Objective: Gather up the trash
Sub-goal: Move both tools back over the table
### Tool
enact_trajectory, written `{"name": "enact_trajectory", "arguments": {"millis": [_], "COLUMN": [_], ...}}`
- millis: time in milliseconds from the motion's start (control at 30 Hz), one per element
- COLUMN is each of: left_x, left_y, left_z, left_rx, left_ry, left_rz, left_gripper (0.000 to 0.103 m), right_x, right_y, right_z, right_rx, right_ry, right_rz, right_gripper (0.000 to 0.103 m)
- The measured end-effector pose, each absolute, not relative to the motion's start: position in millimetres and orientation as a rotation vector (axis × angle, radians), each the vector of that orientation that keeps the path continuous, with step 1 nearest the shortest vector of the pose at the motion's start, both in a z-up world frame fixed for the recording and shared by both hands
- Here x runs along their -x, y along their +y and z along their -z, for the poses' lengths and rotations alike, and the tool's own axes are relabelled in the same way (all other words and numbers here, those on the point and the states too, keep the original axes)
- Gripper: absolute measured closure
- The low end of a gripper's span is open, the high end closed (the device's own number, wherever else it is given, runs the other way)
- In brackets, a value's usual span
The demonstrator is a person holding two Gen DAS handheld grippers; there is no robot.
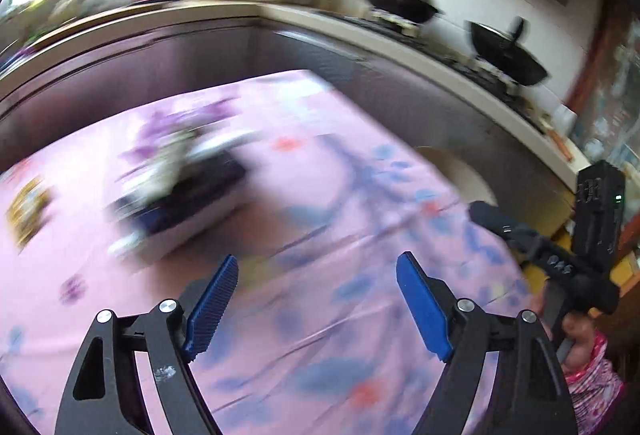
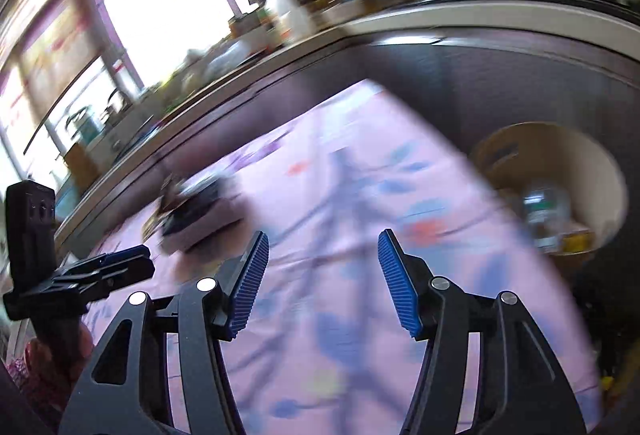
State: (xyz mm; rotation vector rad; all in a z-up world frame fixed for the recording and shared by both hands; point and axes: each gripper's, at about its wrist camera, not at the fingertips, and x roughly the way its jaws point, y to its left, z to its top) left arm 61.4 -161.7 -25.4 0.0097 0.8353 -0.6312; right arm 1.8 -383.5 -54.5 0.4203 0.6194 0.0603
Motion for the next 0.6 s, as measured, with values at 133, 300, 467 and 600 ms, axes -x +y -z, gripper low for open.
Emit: {"name": "enact_trajectory", "arguments": {"millis": [133,300,467,600], "left_x": [-84,-122,-181,-231], "left_y": [-65,38,82,95], "left_z": [44,55,56,61], "left_rx": [0.046,0.226,0.362,0.403], "left_ry": [0.867,0.881,0.865,0.874], "left_rz": [0.424,0.260,0.227,0.256], "left_gripper": [0.022,0.024,0.027,0.027], "right_x": [-26,-63,-111,-194], "right_y": [-331,-256,-173,-108], "right_z": [62,54,38,35], "right_rx": [-0.427,-0.430,-0.328,-0.318], "right_ry": [0.690,0.788,0.822,0.888], "right_rz": [-0.172,-0.395,-0.529,-0.568], "right_gripper": [0.047,0.059,0.070,0.080]}}
